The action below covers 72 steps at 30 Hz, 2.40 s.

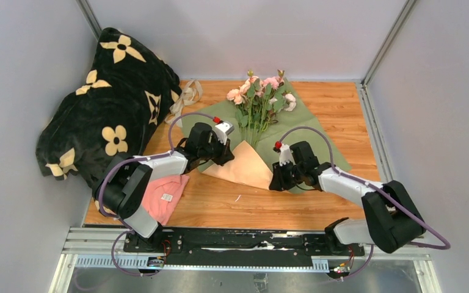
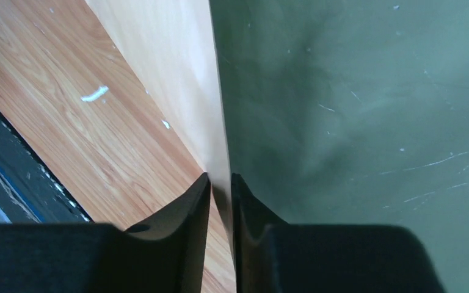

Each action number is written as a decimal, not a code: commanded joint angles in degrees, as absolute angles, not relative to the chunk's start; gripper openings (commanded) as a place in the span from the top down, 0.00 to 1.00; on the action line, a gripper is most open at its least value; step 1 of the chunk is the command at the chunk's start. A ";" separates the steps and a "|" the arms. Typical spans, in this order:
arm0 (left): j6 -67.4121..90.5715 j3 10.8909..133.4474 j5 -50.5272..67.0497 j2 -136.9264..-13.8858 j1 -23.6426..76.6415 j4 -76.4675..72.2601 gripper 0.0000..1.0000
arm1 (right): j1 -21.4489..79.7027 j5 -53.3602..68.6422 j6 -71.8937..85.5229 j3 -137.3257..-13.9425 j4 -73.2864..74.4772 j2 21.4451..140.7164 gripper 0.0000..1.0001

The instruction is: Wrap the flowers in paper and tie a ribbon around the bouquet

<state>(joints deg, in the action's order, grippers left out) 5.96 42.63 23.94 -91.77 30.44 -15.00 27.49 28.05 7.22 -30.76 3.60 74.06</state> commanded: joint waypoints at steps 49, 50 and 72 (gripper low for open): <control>-27.51 63.82 6.74 -105.20 44.30 26.49 0.82 | 27.62 -13.54 21.10 -44.36 31.90 65.12 0.80; -27.44 63.81 6.95 -105.13 44.30 26.37 0.82 | 28.62 -11.93 21.81 -44.54 31.01 64.60 0.82; -27.05 64.22 5.89 -105.36 44.20 30.58 0.81 | 5.69 21.55 36.66 -20.91 -0.84 70.46 1.00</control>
